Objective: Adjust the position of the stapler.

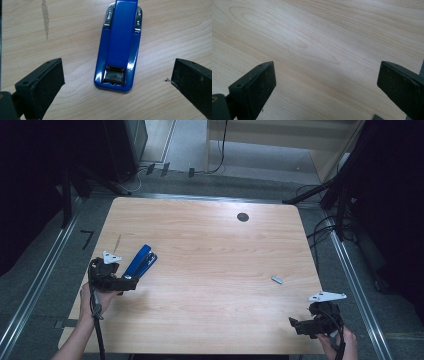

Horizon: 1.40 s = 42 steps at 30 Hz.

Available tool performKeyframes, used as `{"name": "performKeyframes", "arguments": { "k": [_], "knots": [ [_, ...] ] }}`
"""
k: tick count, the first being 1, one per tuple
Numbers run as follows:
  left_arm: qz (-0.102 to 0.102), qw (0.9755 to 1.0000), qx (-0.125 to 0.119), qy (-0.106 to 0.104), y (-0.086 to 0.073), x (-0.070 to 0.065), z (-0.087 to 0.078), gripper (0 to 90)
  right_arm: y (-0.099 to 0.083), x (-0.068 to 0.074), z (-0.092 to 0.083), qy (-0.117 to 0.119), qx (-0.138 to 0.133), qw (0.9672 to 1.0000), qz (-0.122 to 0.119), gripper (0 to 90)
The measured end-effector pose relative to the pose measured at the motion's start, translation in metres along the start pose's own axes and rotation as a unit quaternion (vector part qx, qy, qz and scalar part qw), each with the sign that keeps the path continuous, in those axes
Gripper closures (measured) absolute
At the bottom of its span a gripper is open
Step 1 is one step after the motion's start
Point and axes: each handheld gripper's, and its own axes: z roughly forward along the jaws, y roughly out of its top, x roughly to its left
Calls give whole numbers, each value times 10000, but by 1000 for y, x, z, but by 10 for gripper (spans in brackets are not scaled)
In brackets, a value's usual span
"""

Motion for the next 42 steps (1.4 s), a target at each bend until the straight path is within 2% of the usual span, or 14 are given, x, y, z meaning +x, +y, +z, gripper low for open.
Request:
{"name": "performKeyframes", "arguments": {
  "k": [6,8,11,15,19,21,24,29,30,34,38,42],
  "knots": [
    [-26,9999,16,-134,5,2,9,0,0,0,2,28,43,10000,8,26],
    [-30,9999,22,-128,6,4,12,99,0,0,3,43,73,10000,25,27],
    [9,9998,55,-175,7,5,17,140,0,-1,4,60,66,10000,21,27],
    [90,9997,-57,-206,11,6,22,266,0,-2,4,46,84,9999,35,27],
    [195,9994,-46,-265,15,6,27,339,0,-1,4,57,74,10000,20,28],
    [234,9993,-44,-276,16,6,29,411,-1,-1,3,57,89,9999,14,28],
    [267,9993,-27,-273,17,5,32,419,-2,-1,3,57,82,9999,31,29],
    [295,9992,-11,-268,20,5,39,478,-2,-3,4,51,99,9999,68,45],
    [320,9991,17,-267,20,5,43,516,-2,-2,3,54,99,9999,55,45],
    [348,9991,79,-247,21,4,47,541,-2,0,3,43,104,9999,20,45],
    [369,9990,60,-262,22,4,49,571,-2,-1,4,54,112,9999,24,45],
    [417,9986,-7,-313,23,2,50,637,-2,-1,4,68,116,9999,34,46]
  ]
}}
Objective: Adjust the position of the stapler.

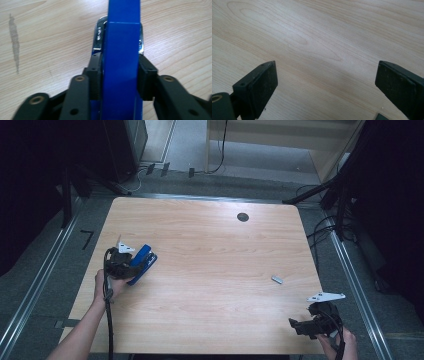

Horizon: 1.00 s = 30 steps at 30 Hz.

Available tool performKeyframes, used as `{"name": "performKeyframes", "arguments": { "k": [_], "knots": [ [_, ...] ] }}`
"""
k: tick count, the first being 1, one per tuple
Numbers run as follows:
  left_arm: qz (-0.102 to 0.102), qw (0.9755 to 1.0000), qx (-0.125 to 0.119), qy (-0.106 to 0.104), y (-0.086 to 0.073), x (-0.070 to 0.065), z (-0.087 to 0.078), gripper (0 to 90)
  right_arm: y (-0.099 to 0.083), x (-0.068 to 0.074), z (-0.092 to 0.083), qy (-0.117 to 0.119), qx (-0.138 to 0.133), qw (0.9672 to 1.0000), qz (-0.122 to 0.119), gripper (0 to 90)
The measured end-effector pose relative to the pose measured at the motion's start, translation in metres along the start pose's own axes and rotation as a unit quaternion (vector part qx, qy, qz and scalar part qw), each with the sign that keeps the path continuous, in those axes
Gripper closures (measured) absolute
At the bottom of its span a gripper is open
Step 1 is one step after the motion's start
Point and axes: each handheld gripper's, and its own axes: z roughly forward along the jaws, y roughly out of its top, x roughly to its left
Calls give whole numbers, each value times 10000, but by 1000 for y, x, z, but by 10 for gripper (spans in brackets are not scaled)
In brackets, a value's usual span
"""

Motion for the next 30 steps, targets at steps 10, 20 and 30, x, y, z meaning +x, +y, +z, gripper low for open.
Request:
{"name": "performKeyframes", "arguments": {
  "k": [10,20,30],
  "knots": [
    [35,9999,-17,-143,-2,3,-2,662,1,1,0,2,7,10000,-63,50],
    [130,9997,-61,-209,-2,2,-4,667,1,2,0,-7,13,10000,-65,52],
    [244,9992,-155,-276,1,-1,-9,669,0,2,-1,-30,22,10000,-92,55]
  ]
}}
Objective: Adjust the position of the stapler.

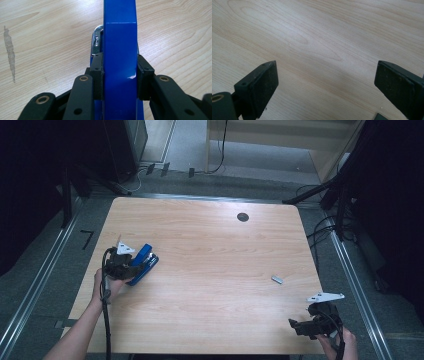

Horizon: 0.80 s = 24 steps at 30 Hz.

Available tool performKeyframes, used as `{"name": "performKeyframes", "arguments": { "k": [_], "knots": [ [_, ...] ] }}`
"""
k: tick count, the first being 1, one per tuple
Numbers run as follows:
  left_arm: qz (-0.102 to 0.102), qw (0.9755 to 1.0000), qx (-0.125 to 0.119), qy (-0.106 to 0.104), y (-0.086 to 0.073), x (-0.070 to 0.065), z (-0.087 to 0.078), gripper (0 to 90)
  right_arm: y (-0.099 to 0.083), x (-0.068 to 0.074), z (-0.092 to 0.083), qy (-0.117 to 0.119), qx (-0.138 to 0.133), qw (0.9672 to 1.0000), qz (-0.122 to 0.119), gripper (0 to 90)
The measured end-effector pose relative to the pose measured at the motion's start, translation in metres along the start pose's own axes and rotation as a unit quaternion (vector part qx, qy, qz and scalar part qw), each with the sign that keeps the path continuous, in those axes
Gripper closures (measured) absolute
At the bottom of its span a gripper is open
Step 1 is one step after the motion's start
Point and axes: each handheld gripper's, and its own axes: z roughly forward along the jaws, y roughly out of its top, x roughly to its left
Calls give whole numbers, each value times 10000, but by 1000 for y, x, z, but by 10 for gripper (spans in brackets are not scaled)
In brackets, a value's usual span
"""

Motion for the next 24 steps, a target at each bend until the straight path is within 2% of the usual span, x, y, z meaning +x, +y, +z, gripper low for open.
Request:
{"name": "performKeyframes", "arguments": {
  "k": [4,10,12,16,21,24],
  "knots": [
    [56,9999,64,-72,-1,-1,1,668,0,0,0,-10,5,10000,-14,56],
    [262,9992,131,-257,0,-8,4,668,1,1,1,-18,46,10000,4,57],
    [406,9983,183,-388,1,-15,5,668,1,1,1,-16,44,10000,-6,57],
    [507,9973,197,-488,2,-23,7,668,1,1,1,-16,50,10000,-8,57],
    [762,9949,241,-616,5,-36,9,668,0,1,1,-12,61,10000,-2,57],
    [779,9944,242,-674,5,-39,10,668,0,1,1,-9,65,10000,-6,57]
  ]
}}
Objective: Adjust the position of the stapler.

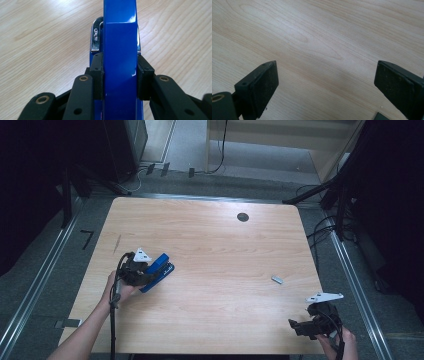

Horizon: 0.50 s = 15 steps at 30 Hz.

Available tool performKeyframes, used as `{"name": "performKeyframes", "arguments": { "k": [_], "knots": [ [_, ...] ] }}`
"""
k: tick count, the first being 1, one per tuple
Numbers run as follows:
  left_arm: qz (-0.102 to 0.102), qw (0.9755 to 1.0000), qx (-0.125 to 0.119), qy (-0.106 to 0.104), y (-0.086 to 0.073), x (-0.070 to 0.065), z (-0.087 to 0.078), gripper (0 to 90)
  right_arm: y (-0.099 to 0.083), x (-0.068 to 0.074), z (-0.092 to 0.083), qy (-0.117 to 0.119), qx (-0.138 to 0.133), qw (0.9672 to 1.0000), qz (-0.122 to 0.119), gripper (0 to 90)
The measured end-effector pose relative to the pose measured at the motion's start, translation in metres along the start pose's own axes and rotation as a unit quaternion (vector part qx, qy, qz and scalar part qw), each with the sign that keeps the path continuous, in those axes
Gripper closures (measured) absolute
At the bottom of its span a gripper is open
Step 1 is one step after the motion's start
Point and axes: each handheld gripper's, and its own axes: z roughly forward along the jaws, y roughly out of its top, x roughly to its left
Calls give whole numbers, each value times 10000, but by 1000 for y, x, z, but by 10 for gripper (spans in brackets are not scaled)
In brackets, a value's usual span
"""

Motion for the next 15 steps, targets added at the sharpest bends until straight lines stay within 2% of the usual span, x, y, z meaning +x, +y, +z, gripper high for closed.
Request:
{"name": "performKeyframes", "arguments": {
  "k": [6,8,15],
  "knots": [
    [131,9998,6,-137,2,-7,2,668,0,0,0,-13,32,10000,5,57],
    [284,9994,52,-186,4,-13,2,668,0,0,1,-10,36,10000,0,57],
    [491,9983,53,-314,8,-28,5,668,0,0,1,-10,44,10000,-29,57]
  ]
}}
